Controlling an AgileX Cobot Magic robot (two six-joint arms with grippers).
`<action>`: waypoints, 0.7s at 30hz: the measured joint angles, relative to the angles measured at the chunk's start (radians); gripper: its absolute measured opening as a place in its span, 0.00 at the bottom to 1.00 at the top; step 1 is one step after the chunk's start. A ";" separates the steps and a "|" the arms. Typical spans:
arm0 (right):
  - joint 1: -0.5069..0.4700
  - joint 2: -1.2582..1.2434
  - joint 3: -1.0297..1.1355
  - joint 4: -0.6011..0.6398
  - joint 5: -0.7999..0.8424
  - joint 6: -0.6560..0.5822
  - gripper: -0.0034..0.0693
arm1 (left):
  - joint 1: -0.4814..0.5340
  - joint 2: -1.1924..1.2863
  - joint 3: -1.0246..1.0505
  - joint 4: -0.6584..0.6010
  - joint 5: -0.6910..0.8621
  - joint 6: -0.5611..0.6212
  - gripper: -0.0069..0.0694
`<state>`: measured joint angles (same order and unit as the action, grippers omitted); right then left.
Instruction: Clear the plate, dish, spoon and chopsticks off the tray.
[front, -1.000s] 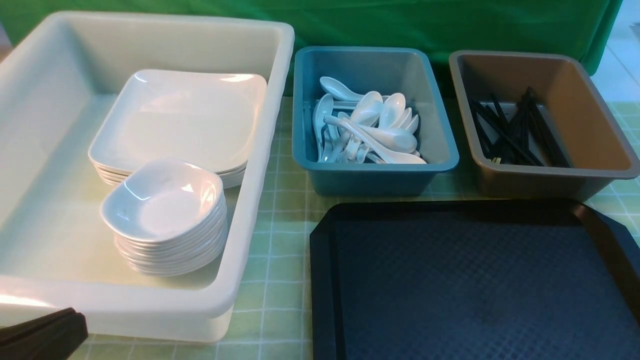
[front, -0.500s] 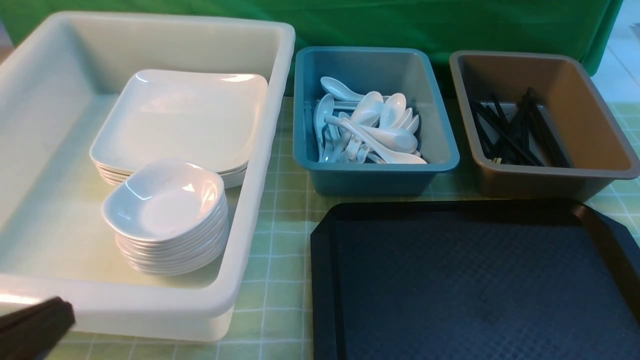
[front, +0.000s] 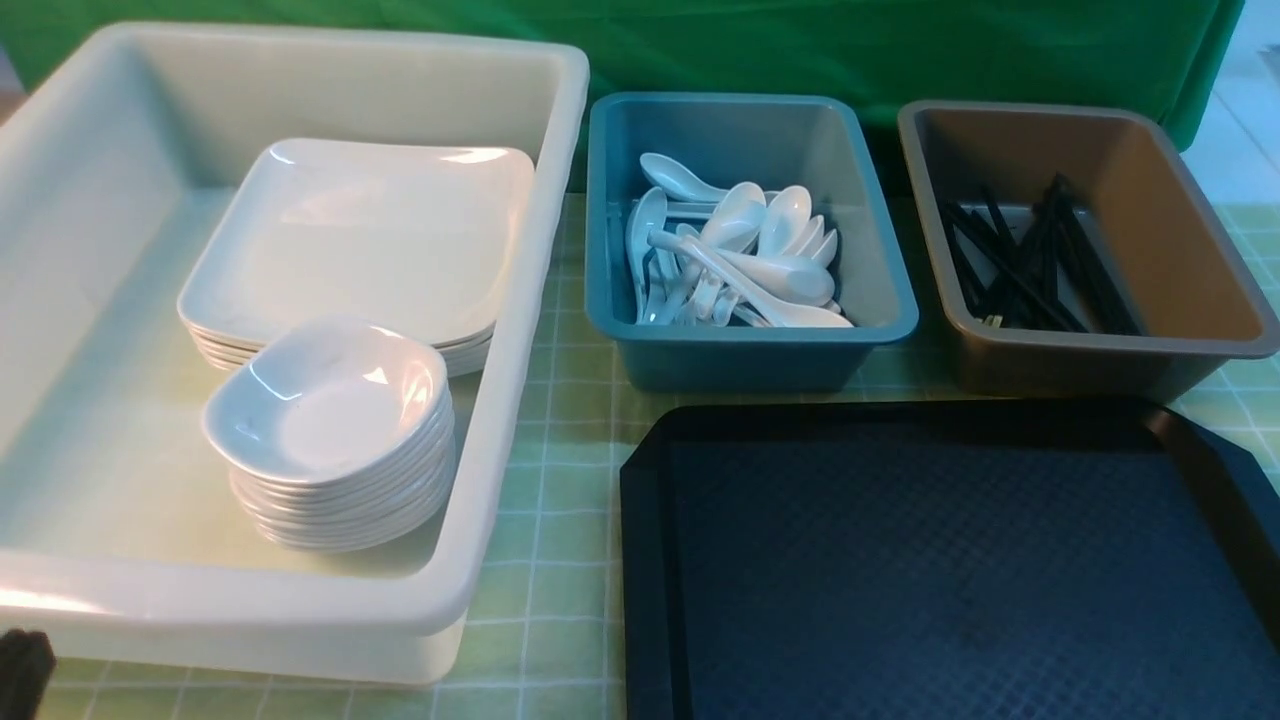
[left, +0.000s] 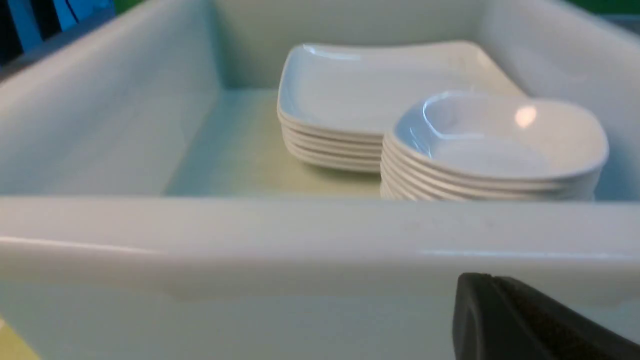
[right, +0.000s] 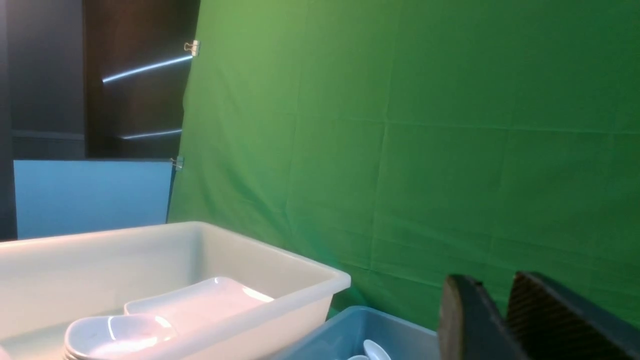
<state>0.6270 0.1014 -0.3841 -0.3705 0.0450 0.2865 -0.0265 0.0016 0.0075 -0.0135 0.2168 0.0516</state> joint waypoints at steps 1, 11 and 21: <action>0.000 0.000 0.000 0.000 0.000 0.001 0.23 | -0.008 0.000 0.000 0.003 0.003 0.000 0.07; 0.000 0.000 0.000 0.000 0.000 0.004 0.26 | -0.044 0.000 0.000 0.005 0.004 0.000 0.07; 0.000 0.000 0.000 0.000 -0.001 0.005 0.30 | -0.044 0.000 0.000 0.005 0.005 0.000 0.07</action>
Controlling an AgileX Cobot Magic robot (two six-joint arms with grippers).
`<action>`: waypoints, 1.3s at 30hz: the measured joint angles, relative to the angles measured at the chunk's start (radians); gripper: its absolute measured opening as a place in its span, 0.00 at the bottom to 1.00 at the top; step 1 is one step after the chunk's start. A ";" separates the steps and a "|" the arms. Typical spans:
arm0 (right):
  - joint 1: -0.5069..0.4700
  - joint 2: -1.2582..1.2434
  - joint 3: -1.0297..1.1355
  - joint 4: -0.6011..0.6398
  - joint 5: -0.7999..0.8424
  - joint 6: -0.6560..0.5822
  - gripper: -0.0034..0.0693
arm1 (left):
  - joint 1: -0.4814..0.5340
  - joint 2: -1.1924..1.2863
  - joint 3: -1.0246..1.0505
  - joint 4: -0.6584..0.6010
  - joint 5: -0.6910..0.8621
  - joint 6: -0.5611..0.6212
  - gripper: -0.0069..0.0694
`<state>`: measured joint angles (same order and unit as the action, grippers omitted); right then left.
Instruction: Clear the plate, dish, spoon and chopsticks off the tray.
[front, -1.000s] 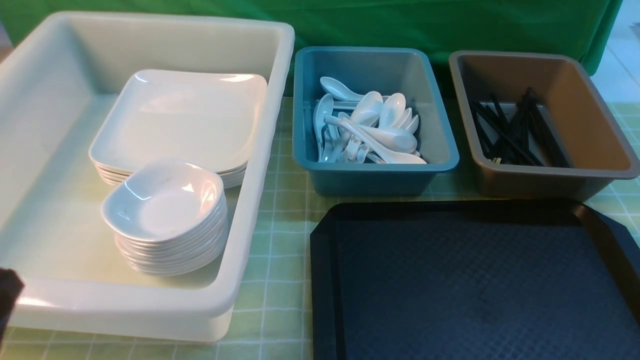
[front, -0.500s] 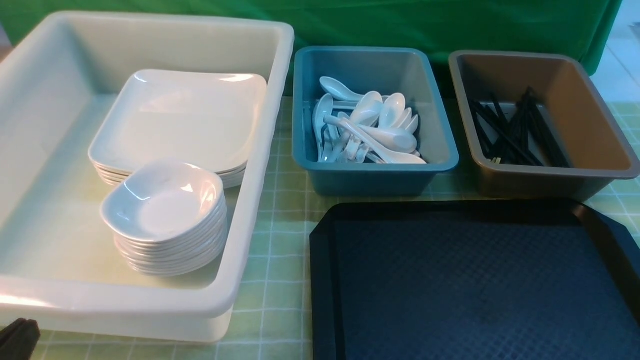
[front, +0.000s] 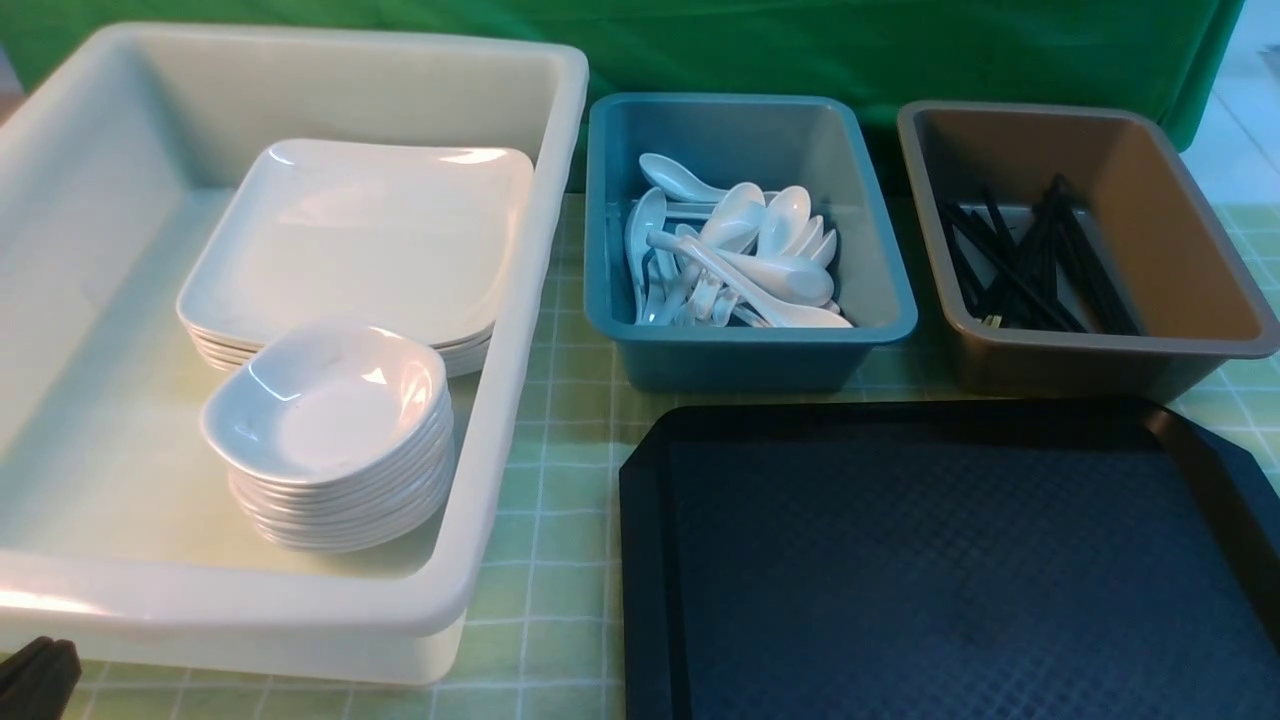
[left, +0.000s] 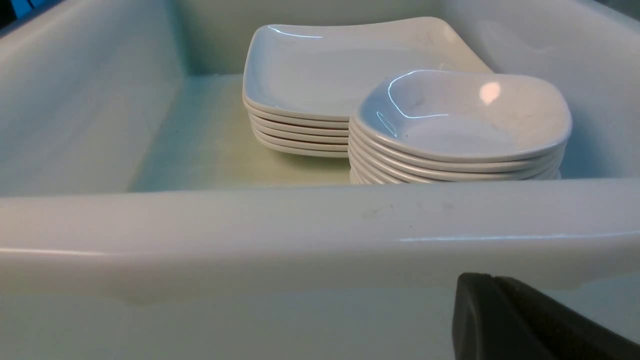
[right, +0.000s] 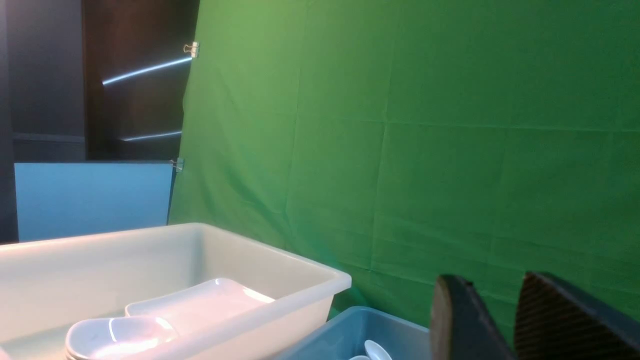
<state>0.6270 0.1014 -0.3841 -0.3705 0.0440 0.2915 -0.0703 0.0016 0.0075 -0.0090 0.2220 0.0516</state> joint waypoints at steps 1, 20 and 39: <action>0.000 0.000 0.000 0.000 0.000 0.000 0.30 | 0.000 0.000 0.000 0.000 0.000 0.000 0.07; 0.000 0.000 0.000 0.331 -0.044 -0.338 0.34 | 0.000 0.000 0.000 0.000 0.000 0.000 0.07; -0.628 -0.096 0.391 0.353 0.184 -0.445 0.38 | 0.000 -0.003 0.000 0.001 0.001 0.022 0.07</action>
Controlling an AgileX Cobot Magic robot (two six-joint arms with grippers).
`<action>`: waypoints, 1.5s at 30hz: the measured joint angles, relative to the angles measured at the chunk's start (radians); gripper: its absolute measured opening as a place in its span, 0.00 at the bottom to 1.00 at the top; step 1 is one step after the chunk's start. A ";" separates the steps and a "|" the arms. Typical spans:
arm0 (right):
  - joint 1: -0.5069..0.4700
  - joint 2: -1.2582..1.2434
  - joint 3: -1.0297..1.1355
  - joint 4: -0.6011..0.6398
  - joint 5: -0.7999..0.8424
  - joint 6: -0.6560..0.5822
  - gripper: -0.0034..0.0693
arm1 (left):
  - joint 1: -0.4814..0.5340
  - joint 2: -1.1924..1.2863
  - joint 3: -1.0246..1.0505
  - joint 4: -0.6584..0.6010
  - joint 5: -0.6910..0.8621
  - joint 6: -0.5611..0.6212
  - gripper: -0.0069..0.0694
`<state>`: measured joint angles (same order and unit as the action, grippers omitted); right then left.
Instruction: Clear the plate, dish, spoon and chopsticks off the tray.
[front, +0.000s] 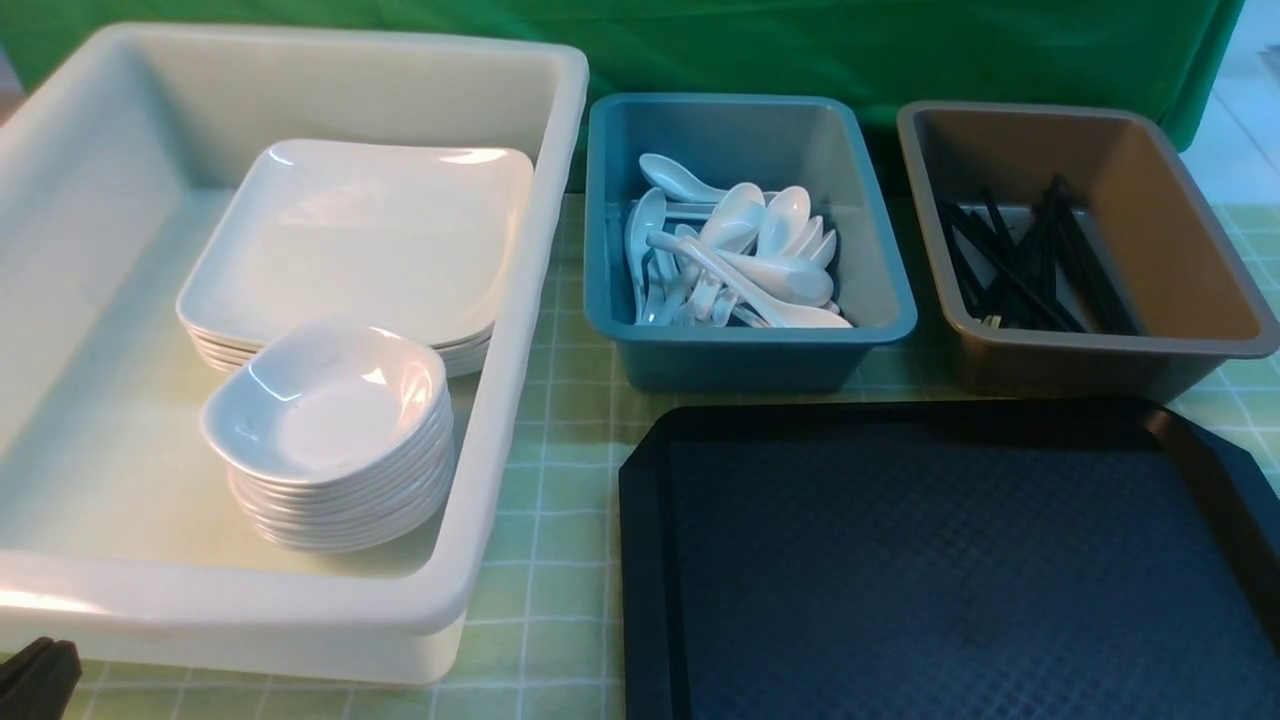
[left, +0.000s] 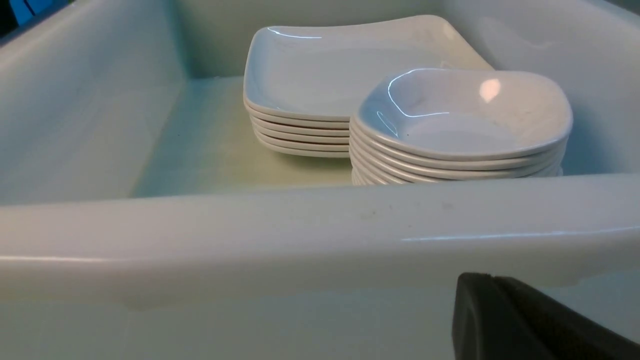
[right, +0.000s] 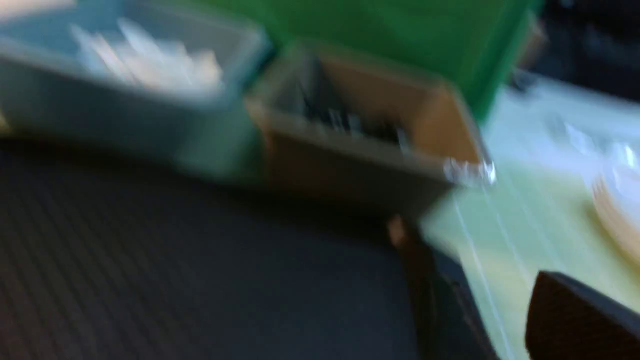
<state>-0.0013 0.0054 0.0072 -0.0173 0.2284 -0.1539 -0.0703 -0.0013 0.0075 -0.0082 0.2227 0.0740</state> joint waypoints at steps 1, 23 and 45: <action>-0.011 -0.002 0.000 0.000 0.010 -0.001 0.38 | 0.000 0.000 0.000 0.000 0.001 0.000 0.07; -0.021 -0.004 0.000 0.003 0.020 0.001 0.38 | 0.000 0.000 0.000 0.000 0.004 0.004 0.07; -0.021 -0.004 0.000 0.003 0.020 0.002 0.38 | 0.000 0.000 0.000 0.000 0.004 0.004 0.07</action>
